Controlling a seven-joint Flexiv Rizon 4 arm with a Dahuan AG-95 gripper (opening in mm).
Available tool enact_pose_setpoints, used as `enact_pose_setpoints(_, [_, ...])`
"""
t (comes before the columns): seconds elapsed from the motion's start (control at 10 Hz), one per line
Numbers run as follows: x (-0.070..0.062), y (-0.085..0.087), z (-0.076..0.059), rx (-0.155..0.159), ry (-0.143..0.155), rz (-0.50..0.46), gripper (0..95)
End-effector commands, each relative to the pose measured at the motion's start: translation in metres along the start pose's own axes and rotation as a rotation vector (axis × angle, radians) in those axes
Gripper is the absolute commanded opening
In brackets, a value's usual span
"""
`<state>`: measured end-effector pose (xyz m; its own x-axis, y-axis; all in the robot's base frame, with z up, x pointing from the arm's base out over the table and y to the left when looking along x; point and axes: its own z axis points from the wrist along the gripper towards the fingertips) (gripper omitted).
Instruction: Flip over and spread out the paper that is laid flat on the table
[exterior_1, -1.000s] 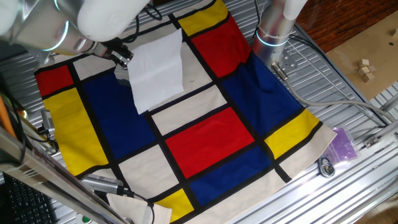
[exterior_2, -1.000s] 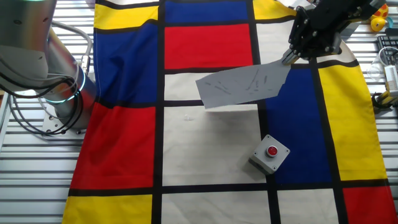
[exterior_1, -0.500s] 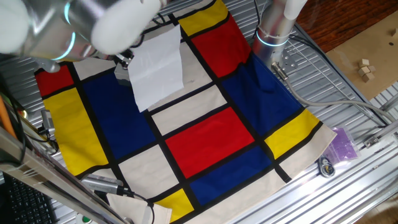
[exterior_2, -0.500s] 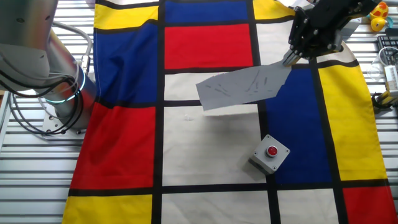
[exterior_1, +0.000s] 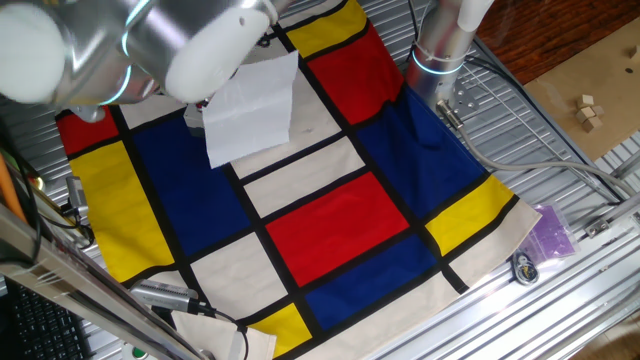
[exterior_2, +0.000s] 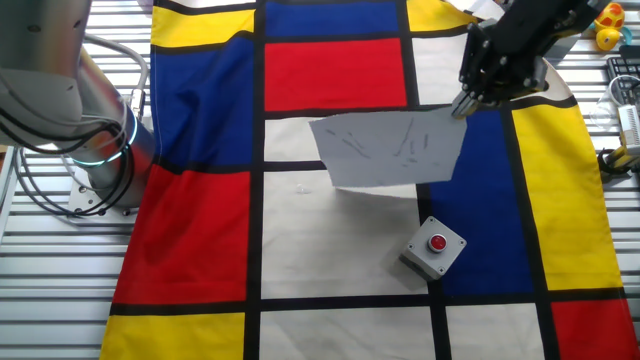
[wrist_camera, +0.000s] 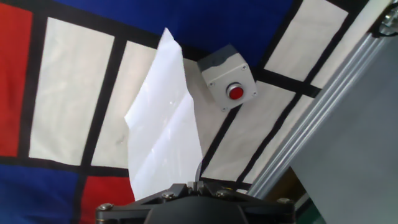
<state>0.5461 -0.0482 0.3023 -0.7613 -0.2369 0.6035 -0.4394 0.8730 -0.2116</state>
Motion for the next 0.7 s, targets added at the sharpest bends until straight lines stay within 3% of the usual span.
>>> enact_pose_setpoints(0.1, [0.000,-0.001,0.000,-0.001,0.004,0.002,0.0])
enact_pose_setpoints(0.7, [-0.016,0.015,-0.004,-0.023,0.029,0.056,0.0])
